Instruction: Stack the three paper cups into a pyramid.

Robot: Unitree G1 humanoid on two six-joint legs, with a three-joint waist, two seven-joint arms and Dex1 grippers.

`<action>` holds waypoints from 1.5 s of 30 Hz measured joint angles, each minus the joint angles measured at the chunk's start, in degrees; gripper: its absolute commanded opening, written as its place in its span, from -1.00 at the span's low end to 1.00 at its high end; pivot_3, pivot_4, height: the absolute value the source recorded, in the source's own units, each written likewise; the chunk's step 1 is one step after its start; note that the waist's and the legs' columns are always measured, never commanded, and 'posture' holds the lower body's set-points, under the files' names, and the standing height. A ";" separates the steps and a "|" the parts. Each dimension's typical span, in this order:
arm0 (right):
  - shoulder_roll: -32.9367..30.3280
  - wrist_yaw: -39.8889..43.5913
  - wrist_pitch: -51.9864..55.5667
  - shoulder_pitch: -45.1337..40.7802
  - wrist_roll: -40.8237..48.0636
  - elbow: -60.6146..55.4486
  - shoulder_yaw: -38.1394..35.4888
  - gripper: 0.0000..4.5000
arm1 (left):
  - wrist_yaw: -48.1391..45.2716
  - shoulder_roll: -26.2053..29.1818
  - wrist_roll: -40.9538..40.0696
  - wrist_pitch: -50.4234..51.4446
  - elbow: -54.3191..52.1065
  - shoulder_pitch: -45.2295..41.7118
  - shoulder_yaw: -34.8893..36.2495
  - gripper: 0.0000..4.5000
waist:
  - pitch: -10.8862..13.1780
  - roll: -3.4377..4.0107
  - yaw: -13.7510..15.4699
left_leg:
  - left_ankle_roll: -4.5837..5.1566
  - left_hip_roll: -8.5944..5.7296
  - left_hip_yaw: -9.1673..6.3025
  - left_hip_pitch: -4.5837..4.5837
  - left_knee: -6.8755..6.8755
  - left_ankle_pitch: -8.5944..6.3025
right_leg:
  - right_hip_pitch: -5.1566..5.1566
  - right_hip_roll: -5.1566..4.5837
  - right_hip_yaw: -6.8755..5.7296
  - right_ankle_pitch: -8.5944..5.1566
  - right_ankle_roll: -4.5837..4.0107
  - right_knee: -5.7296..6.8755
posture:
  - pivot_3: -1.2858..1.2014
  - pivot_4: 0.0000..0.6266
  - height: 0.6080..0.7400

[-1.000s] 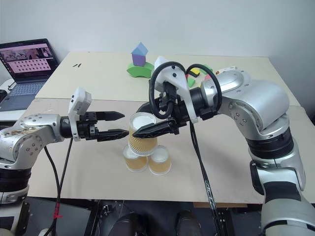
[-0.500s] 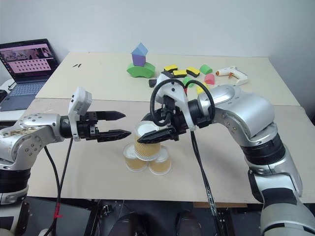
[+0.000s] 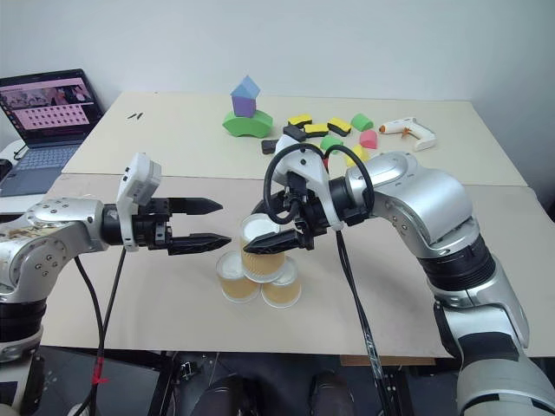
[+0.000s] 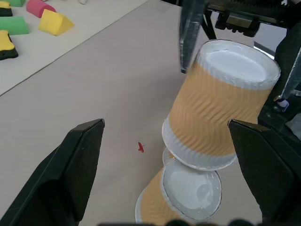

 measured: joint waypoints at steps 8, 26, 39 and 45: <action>0.00 0.09 0.00 0.59 -0.01 -0.04 0.04 0.98 | -8.60 5.56 -2.43 -0.30 -1.38 0.39 0.21 1.00 | 0.00 0.00 -0.01 | 0.00 0.00 0.02 0.02 0.04 0.00 | -0.01 0.00 0.04 0.00 0.00 0.06 | 0.03 -0.52 0.44; -0.44 -5.13 8.32 -13.08 9.74 3.91 -15.30 0.98 | -4.02 2.03 -2.31 -1.18 -1.97 0.70 1.54 1.00 | 0.00 0.00 0.17 | 0.00 -0.01 -0.01 0.00 0.08 0.00 | 0.00 -0.01 0.09 0.00 -0.01 0.14 | 0.03 -0.52 0.44; -6.95 -40.77 -7.14 21.20 -20.22 16.41 -25.00 0.98 | 50.85 -27.42 17.56 -12.47 6.03 3.63 17.07 1.00 | -0.30 -0.70 -0.20 | 0.04 -0.03 -0.01 0.09 -0.13 -0.01 | 0.10 0.07 0.24 0.05 0.09 -0.06 | 0.03 -0.52 0.44; -0.54 -47.70 -20.08 29.98 -27.31 23.92 -22.91 0.98 | 58.74 -29.14 27.32 -26.23 15.99 8.26 19.15 1.00 | -0.30 -0.70 -0.44 | -0.01 -0.02 0.11 0.24 -0.20 0.02 | 0.16 0.06 0.32 0.04 0.09 -0.09 | 0.03 -0.52 0.44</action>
